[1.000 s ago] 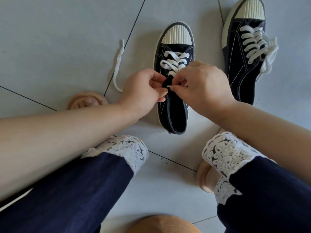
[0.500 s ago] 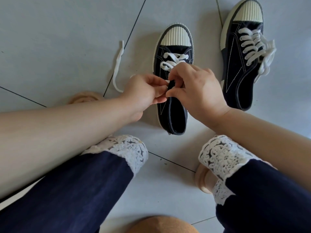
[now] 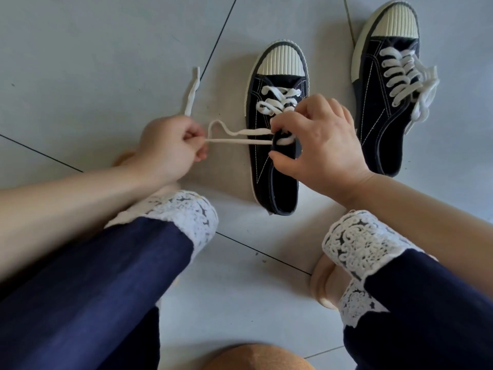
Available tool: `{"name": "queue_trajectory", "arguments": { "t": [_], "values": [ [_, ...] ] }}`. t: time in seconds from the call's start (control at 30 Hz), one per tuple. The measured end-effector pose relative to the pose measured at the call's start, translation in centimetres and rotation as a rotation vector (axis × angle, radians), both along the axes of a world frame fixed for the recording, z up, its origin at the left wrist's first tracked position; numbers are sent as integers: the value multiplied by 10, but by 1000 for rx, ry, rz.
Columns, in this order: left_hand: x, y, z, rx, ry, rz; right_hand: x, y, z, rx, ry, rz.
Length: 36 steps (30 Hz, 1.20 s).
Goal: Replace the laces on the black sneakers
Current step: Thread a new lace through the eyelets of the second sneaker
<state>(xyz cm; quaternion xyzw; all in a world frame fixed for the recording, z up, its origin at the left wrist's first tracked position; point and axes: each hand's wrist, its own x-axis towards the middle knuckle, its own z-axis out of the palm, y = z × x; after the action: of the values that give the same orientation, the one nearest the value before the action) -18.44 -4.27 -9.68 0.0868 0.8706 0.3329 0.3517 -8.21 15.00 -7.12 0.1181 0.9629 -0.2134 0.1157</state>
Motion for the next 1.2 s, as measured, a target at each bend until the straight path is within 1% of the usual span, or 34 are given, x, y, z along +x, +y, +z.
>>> {"name": "queue_trajectory", "arguments": {
  "t": [0.13, 0.2, 0.27, 0.37, 0.43, 0.5, 0.57, 0.6, 0.67, 0.73, 0.8, 0.97, 1.13, 1.17, 1.2],
  "values": [
    [-3, -31, -3, -123, -33, 53, 0, 0, -2, -13, 28, 3],
    [-2, -35, -3, -135, -71, 63, 0, 0, -3, -13, 40, 10],
    [-3, -33, -3, -102, -141, 63, 2, 2, -5, -56, 40, 0],
    [-4, -16, -2, 20, -329, 51, 6, 6, -5, -204, 44, -40],
    [-2, 0, -1, 89, -506, 134, 9, 9, -6, -298, 58, -113],
    [2, 18, -2, 64, -690, 292, 12, 12, -5, -344, 61, -202],
    [6, 34, -4, -56, -769, 355, 15, 11, -4, -346, 44, -239],
    [7, 41, -6, -110, -761, 365, 16, 11, -4, -348, 33, -244],
    [5, 53, -10, -166, -655, 411, 17, 11, -3, -355, 21, -244],
    [-1, 61, -15, -161, -539, 517, 16, 12, -2, -359, 21, -247],
    [-8, 65, -15, -110, -493, 585, 16, 13, -2, -368, 28, -253],
    [-37, 61, 1, 185, -434, 701, 18, 13, -3, -408, 11, -309],
    [-76, 61, 32, 629, -564, 973, 18, 8, -2, -451, 10, -325],
    [-81, 62, 36, 655, -542, 975, 18, 8, -2, -451, 4, -323],
    [-83, 62, 40, 615, -484, 915, 17, 8, -2, -454, -1, -325]
  ]
}}
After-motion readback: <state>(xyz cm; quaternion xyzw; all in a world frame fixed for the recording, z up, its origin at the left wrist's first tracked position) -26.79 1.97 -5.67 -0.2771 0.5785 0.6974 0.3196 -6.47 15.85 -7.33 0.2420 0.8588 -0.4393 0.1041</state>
